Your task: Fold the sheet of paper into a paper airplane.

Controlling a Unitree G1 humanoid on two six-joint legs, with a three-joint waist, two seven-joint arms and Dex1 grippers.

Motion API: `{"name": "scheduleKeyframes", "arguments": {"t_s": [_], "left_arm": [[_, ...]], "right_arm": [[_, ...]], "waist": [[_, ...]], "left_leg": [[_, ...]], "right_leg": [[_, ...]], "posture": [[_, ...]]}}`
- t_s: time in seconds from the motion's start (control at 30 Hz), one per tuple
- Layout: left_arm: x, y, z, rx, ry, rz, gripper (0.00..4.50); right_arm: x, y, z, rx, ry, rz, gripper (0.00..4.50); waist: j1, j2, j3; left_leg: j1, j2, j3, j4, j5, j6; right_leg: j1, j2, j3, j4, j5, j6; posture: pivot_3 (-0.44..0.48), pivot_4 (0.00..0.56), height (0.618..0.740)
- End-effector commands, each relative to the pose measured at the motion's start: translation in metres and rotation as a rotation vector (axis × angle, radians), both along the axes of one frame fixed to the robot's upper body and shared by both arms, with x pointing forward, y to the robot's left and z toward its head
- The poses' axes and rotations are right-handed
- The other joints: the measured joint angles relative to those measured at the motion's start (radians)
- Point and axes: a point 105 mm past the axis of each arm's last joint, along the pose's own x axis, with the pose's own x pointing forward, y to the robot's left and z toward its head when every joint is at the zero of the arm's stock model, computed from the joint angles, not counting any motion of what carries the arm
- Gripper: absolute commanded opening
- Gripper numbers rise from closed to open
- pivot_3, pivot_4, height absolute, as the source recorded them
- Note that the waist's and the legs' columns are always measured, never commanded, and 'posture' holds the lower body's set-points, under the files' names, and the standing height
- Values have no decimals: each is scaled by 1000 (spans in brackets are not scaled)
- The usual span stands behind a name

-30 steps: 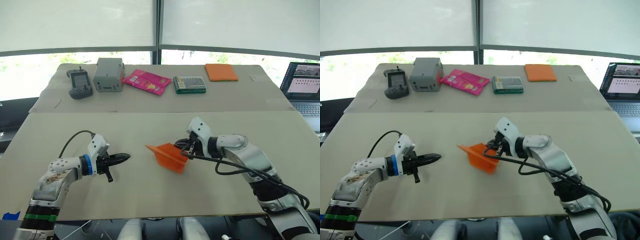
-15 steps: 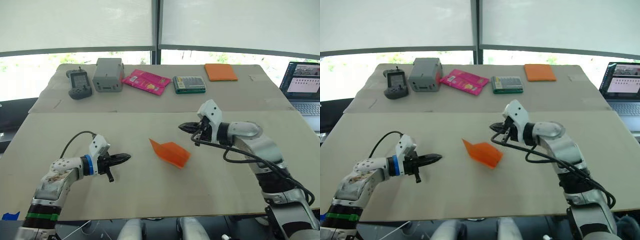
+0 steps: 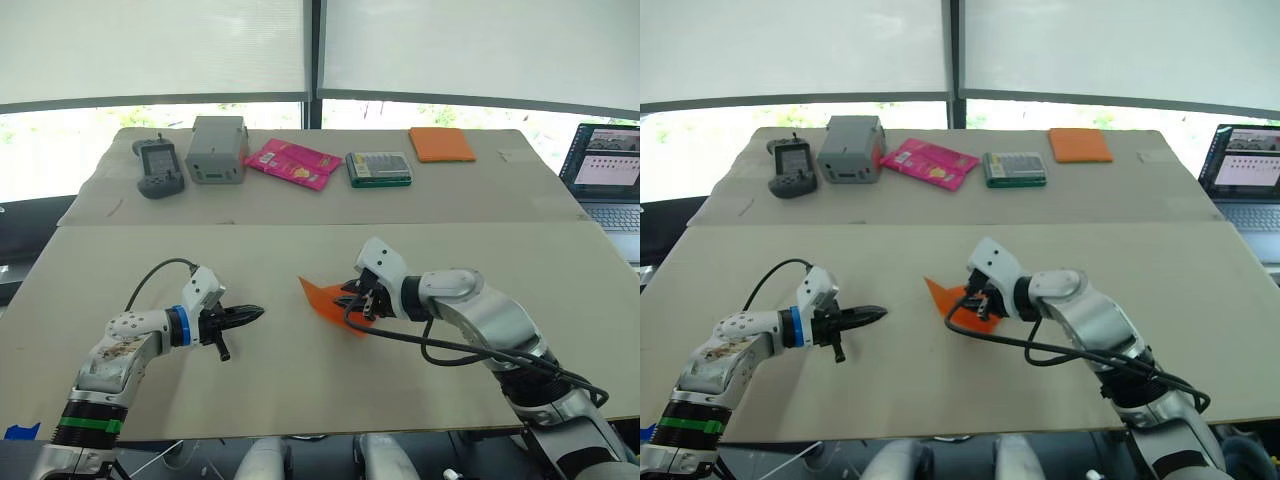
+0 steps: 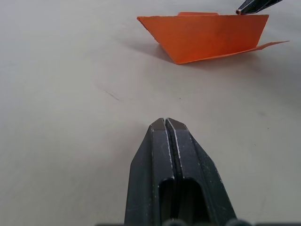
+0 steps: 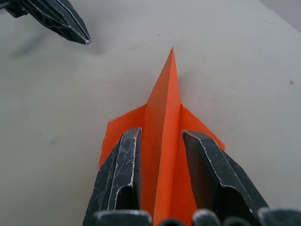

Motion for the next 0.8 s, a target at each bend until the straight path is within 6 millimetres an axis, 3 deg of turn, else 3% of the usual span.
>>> {"name": "scheduleKeyframes", "arguments": {"t_s": [0.03,0.27,0.37,0.43,0.63,0.73,0.8], "left_arm": [[-4,-7,26,-68,-96,-53,0],[-13,-7,57,-157,-166,-71,0],[-16,-6,62,-168,-161,-75,0],[-19,-8,63,-172,-157,-86,0],[-19,-13,67,-189,-156,-105,0],[-18,-18,69,-196,-154,-124,0],[-18,-21,69,-200,-151,-133,0]], "right_arm": [[4,2,4,-19,-11,-20,1575],[9,2,-2,-29,33,-61,1575],[10,2,-3,-30,39,-64,781],[11,2,-2,-28,39,-62,18],[13,-6,7,-15,50,-72,18],[33,-36,29,45,32,-192,18],[58,-74,43,66,-24,-351,18]], "waist": [[1,0,0],[0,0,0],[-1,0,0],[-1,0,0],[0,0,0],[1,0,0],[3,0,0]], "left_leg": [[0,0,0,0,0,0],[0,0,0,0,0,0],[0,0,0,0,0,0],[0,0,0,0,0,0],[0,0,0,0,0,0],[0,0,0,0,0,0],[0,-1,0,1,0,0]], "right_leg": [[0,0,0,0,0,0],[0,0,0,0,0,0],[0,0,0,0,0,0],[0,0,0,0,0,0],[0,1,0,0,0,0],[0,0,0,0,0,0],[1,0,0,0,0,0]], "posture": [[0,150,740],[0,150,740],[0,150,740],[0,150,740],[0,150,740],[0,150,740],[0,150,740]]}}
